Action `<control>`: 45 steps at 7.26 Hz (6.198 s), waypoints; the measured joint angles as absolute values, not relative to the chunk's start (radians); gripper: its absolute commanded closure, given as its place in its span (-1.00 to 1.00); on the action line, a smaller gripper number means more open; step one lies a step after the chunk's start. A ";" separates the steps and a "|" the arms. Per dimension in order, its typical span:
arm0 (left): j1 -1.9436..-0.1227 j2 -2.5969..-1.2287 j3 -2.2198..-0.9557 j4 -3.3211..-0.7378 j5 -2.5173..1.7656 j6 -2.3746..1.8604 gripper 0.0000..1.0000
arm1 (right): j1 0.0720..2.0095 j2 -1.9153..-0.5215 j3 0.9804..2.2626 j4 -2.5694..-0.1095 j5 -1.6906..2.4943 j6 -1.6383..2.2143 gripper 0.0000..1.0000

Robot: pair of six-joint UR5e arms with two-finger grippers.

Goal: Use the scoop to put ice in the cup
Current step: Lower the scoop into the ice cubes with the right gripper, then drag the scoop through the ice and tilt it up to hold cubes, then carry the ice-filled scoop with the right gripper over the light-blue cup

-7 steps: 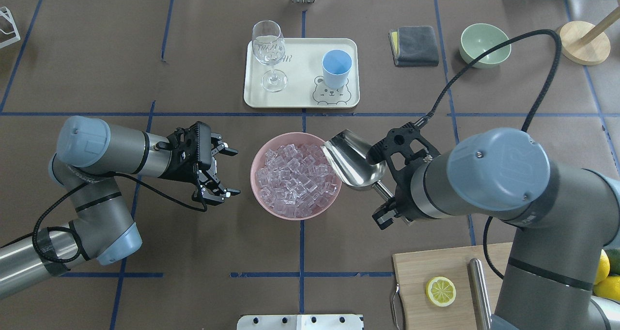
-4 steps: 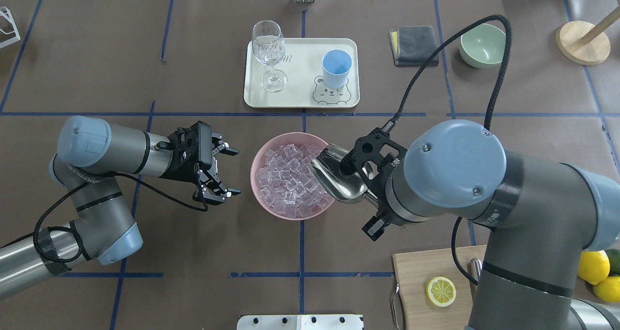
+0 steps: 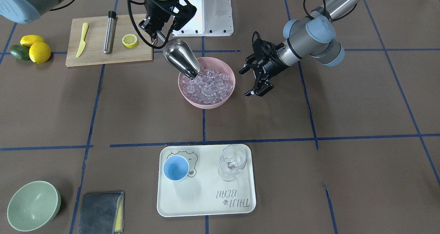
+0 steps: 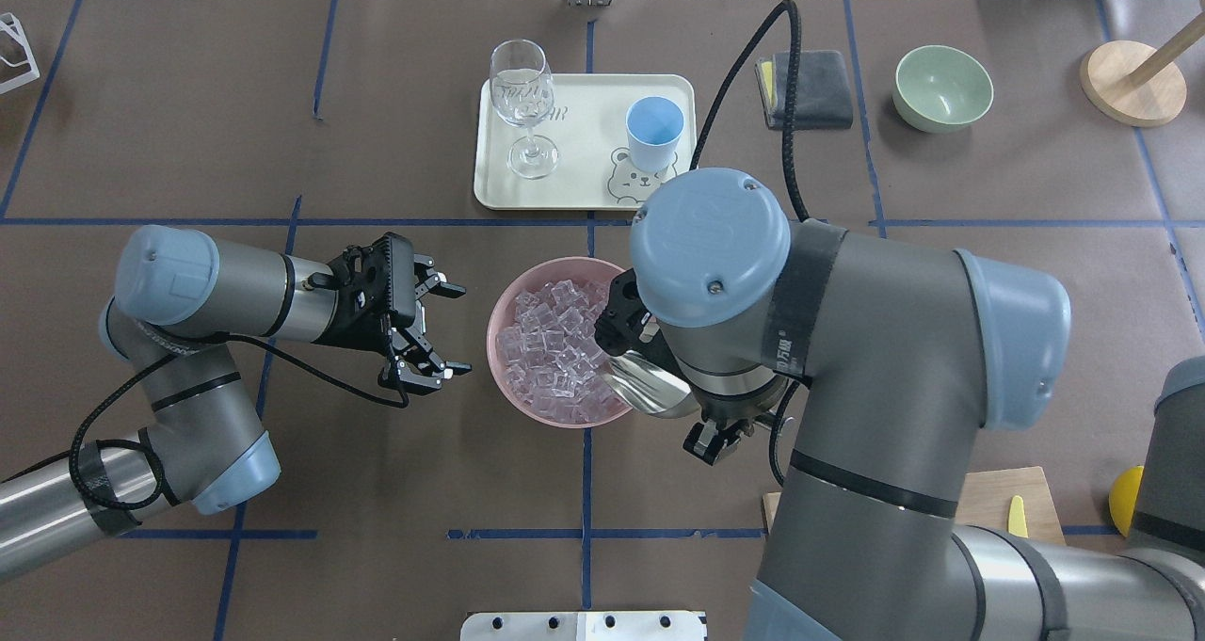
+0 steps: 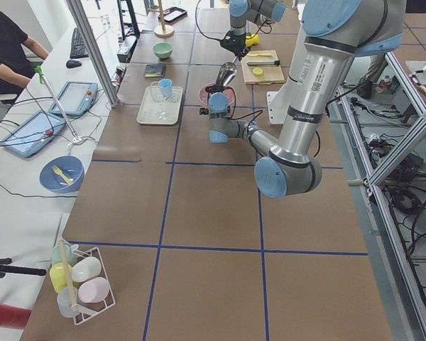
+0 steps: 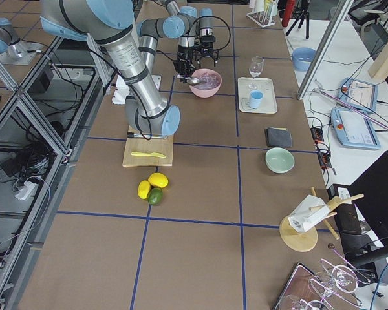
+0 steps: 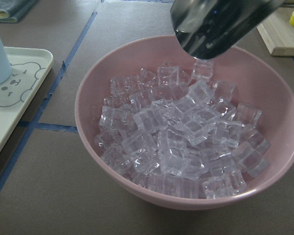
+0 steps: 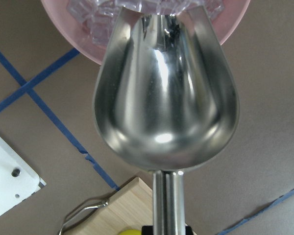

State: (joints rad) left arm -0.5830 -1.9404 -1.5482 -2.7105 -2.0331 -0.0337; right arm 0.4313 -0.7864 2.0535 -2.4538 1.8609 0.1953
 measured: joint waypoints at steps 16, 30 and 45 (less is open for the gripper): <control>-0.584 -1.931 -1.607 -2.729 -1.999 -0.035 -1.00 | 0.452 -0.853 1.868 -2.093 1.929 0.159 1.00; -0.610 -1.930 -1.666 -2.649 -2.022 -0.035 -1.00 | 0.421 -1.063 1.880 -1.517 1.920 0.412 1.00; -0.680 -1.907 -1.669 -2.584 -2.085 -0.034 -1.00 | 0.650 -1.097 1.969 -1.568 1.912 0.619 1.00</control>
State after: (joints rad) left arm -0.6803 -1.9069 -1.6690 -2.5839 -2.0851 -0.0338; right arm 0.6497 -1.0971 1.9690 -1.5681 1.9123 0.6195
